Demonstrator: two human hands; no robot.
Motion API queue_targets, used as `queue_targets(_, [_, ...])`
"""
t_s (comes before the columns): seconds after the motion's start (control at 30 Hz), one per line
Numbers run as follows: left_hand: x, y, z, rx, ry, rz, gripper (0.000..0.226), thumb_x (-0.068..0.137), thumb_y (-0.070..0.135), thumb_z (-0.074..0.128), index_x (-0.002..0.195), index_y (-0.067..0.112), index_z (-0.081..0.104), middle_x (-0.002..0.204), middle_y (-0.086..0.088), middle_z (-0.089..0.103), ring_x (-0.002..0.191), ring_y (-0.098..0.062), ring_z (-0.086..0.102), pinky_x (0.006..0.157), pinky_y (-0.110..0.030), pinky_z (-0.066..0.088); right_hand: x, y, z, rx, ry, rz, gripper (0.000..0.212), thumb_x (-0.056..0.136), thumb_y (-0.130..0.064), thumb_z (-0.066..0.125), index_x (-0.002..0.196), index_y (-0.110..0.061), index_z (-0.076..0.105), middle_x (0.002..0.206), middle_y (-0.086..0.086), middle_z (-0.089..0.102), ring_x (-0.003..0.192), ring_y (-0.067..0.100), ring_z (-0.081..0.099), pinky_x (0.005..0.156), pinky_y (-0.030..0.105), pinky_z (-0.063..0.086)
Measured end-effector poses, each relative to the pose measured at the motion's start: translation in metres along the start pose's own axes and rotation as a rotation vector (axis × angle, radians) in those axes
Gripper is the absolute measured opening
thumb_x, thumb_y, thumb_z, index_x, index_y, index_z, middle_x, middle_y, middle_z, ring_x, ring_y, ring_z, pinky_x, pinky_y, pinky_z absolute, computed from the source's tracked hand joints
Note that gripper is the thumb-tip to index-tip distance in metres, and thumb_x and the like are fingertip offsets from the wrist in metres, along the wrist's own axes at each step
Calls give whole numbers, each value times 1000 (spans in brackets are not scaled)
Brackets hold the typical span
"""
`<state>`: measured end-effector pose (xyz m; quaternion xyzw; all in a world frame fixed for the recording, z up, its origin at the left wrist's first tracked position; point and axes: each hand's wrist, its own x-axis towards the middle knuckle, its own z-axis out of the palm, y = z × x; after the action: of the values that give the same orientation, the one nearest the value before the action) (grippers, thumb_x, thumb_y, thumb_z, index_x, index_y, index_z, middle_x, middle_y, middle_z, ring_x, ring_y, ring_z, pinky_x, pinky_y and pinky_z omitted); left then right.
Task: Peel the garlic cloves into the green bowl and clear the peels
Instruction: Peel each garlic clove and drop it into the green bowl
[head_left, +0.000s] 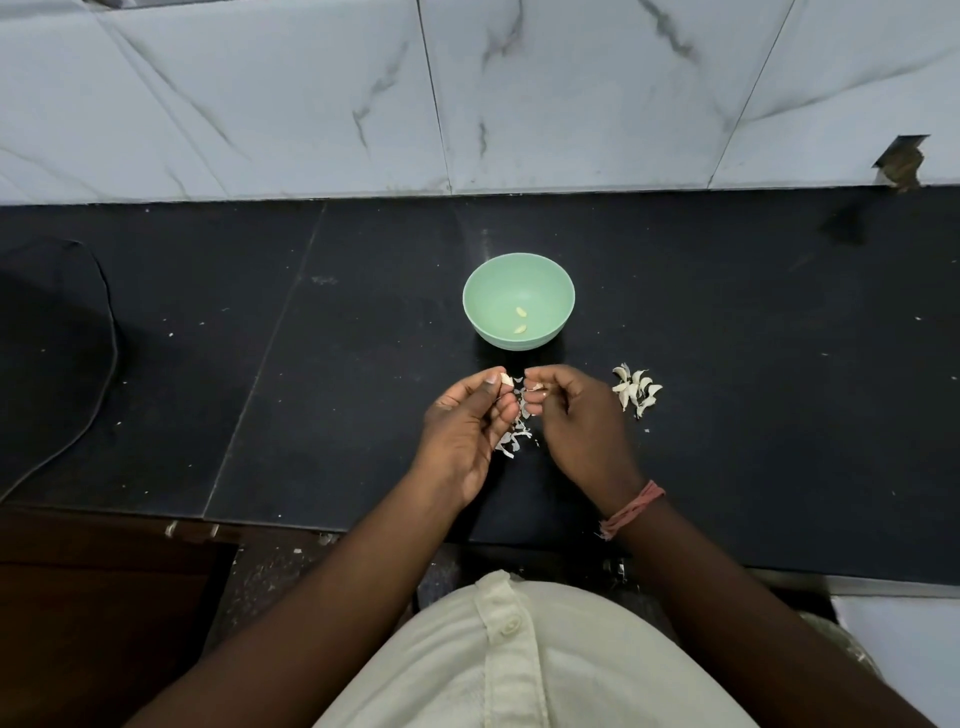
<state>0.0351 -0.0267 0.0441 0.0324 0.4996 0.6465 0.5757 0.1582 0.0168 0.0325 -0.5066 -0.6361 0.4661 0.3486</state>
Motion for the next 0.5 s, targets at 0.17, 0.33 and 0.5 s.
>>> queue_targets(0.17, [0, 1, -1, 37, 2, 77, 10, 94, 2, 63, 102, -1, 68, 81, -11, 73, 70, -12, 70, 73, -22, 60, -1, -7, 2, -28, 30, -42, 24, 92, -4, 57, 105, -16, 74, 97, -8, 74, 90, 0, 69, 85, 23, 56])
queue_targets(0.33, [1, 1, -3, 106, -17, 142, 10, 96, -3, 57, 95, 2, 66, 78, -9, 72, 70, -13, 68, 70, -20, 59, 2, -8, 5, 105, -3, -8, 9, 88, -11, 75, 96, -14, 77, 85, -4, 77, 78, 11, 73, 76, 33, 60])
queue_targets(0.5, [0, 2, -2, 190, -24, 160, 18, 98, -3, 54, 89, 6, 66, 73, -7, 65, 60, -13, 58, 60, -22, 55, 1, -11, 7, 250, -53, 41, 8, 92, 0, 67, 91, -5, 74, 78, 9, 75, 66, 14, 69, 61, 24, 57])
